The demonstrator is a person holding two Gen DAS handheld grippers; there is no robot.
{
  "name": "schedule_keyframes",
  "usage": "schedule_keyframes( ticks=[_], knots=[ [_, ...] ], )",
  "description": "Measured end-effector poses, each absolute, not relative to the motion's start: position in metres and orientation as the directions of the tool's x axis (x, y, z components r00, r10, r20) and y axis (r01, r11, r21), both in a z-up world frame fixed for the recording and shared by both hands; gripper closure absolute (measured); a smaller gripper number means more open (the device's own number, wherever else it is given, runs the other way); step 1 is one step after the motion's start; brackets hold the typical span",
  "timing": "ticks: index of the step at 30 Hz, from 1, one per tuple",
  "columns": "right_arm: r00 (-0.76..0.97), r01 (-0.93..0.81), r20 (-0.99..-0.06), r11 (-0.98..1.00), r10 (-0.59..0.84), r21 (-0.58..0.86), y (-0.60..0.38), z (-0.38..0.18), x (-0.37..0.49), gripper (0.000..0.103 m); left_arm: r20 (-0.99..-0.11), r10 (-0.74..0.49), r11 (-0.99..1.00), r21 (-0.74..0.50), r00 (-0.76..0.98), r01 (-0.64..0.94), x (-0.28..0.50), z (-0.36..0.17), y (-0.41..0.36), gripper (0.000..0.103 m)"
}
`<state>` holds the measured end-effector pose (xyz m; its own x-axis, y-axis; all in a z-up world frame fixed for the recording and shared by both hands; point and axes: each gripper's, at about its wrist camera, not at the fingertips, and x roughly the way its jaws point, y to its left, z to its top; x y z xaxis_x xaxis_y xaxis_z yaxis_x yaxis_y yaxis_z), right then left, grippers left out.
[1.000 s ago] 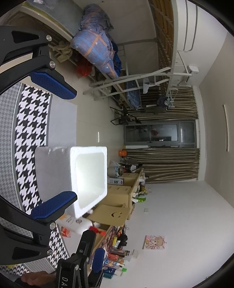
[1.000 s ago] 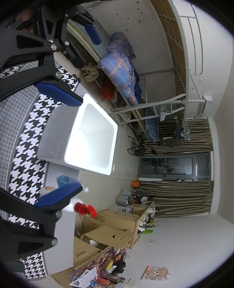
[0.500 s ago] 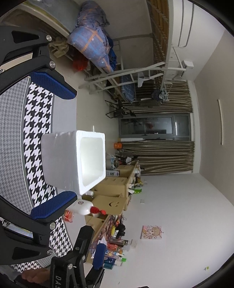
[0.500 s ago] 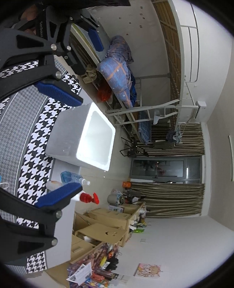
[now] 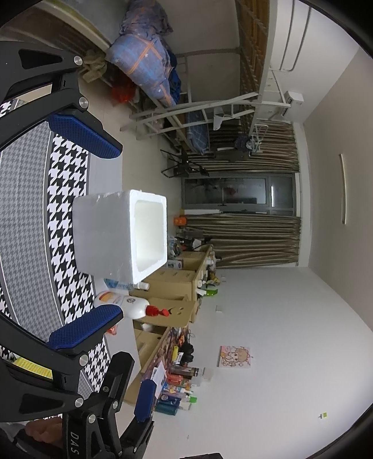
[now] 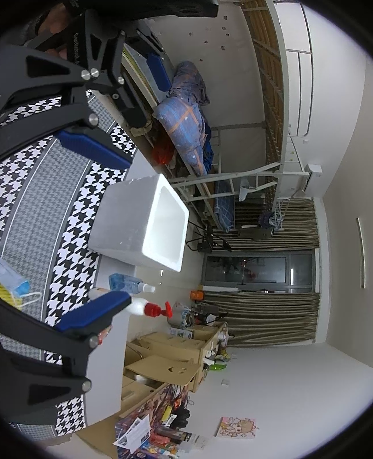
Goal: Organize soft objects
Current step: 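Withdraw both tools from the foam box back toward the table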
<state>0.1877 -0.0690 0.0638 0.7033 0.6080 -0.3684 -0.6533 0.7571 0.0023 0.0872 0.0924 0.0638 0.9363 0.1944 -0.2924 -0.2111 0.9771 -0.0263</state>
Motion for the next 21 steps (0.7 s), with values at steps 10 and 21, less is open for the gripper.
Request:
schedule_keyframes(
  ticks=[10,21],
  knots=[
    [0.737,-0.617,-0.34,0.786,0.584,0.013,-0.092,0.054,0.177,0.013,-0.258,0.195,0.978,-0.02,0.946,-0.206,0.075,0.055,0.078,0.001],
    [0.769,-0.582,-0.319,0.813,0.554,0.009,-0.11,0.044,0.17,0.013,-0.212,0.184,0.982,-0.008,0.96,-0.19,0.061,0.052,0.064,0.001]
  ],
)
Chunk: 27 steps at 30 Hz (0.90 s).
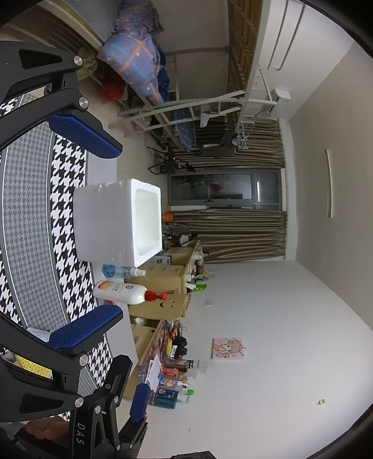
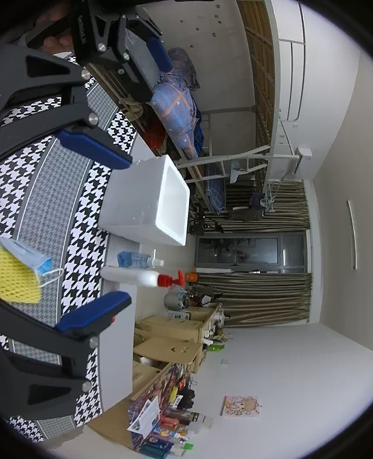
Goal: Organize soft objects
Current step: 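Withdraw both tools from the foam box back toward the table, then move both tools toward the blue mask and yellow sponge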
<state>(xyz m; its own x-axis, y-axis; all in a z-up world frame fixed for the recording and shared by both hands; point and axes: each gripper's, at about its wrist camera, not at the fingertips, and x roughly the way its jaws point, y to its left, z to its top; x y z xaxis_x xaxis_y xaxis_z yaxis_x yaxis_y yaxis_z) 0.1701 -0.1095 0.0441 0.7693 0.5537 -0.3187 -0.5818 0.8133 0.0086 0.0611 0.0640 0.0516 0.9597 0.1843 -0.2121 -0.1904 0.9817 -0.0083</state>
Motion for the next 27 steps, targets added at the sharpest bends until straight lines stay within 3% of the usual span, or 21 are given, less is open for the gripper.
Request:
schedule_keyframes(
  ticks=[27],
  knots=[
    [0.828,-0.462,-0.331,0.885,0.453,0.056,-0.166,0.014,0.169,0.012,-0.248,0.029,0.999,-0.03,0.968,-0.038,0.071,0.022,0.026,0.001]
  ],
)
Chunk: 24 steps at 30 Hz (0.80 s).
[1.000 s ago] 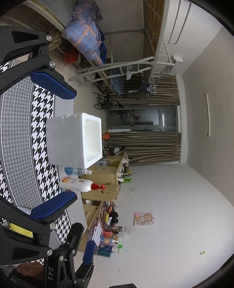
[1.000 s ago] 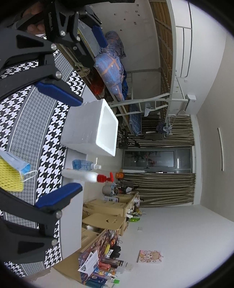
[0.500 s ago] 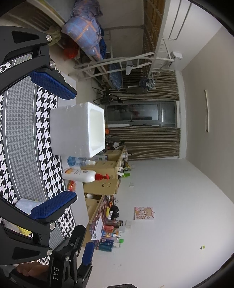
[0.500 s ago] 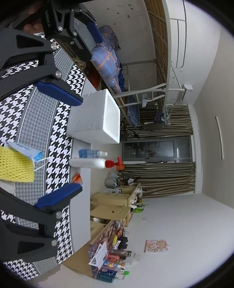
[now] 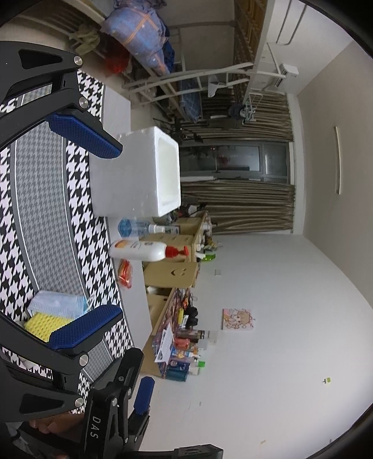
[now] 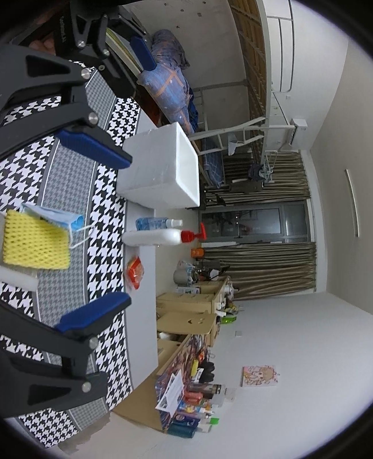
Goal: Organize soft objects
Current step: 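Move both tools toward the blue mask and yellow sponge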
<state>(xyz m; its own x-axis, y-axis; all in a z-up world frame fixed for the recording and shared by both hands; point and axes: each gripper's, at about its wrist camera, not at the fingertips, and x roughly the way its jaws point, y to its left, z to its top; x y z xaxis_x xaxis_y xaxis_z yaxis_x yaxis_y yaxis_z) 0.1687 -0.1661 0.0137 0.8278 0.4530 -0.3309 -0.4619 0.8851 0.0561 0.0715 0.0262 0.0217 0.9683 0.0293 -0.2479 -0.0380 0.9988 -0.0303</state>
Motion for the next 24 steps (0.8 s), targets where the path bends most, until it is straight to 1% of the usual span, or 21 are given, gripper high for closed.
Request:
schedule_keyframes(
  ticks=[11,24],
  knots=[
    [0.843,-0.425,-0.345,0.904,0.412,0.04,-0.184,0.004,0.165,0.012,-0.287,-0.048,0.999,-0.034,0.957,0.039,0.081,0.012,0.007,0.001],
    [0.85,-0.38,-0.374,0.924,0.37,0.048,-0.2,-0.009,0.169,0.012,-0.333,-0.092,0.996,-0.043,0.938,0.082,0.093,-0.001,-0.008,0.001]
  ],
)
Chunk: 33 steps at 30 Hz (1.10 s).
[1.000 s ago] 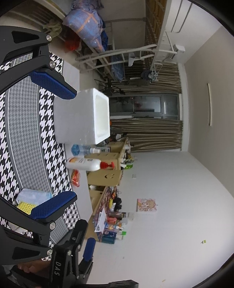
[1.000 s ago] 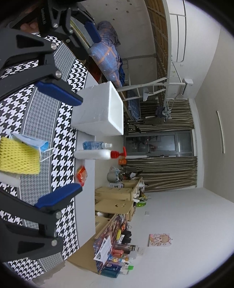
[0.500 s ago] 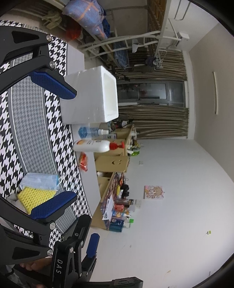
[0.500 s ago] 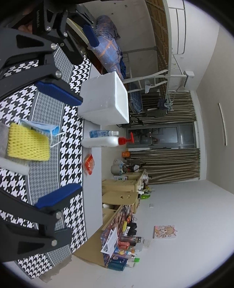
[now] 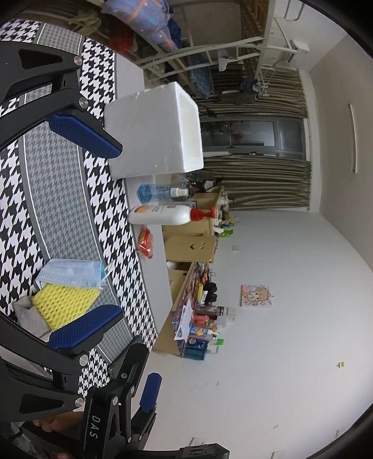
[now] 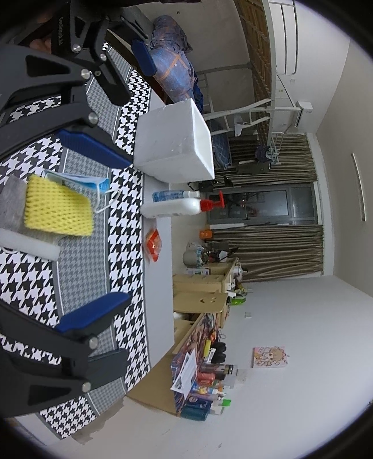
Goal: Organize soft objects
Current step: 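Move both tools toward the blue mask and yellow sponge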
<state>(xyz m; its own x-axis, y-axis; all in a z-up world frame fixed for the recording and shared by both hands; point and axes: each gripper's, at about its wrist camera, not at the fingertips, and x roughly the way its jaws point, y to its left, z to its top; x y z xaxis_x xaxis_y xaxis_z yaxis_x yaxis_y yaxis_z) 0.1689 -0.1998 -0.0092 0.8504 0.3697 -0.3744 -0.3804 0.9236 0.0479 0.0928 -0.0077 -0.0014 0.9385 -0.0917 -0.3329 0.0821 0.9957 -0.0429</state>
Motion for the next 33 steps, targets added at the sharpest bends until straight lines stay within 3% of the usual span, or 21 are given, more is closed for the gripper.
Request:
schedule_keyframes(
  ticks=[33],
  knots=[
    [0.815,-0.32,-0.495,0.946,0.302,0.05,-0.225,-0.058,0.163,0.012,-0.48,-0.143,0.988,-0.021,0.866,0.152,0.132,-0.041,-0.035,0.001]
  ],
)
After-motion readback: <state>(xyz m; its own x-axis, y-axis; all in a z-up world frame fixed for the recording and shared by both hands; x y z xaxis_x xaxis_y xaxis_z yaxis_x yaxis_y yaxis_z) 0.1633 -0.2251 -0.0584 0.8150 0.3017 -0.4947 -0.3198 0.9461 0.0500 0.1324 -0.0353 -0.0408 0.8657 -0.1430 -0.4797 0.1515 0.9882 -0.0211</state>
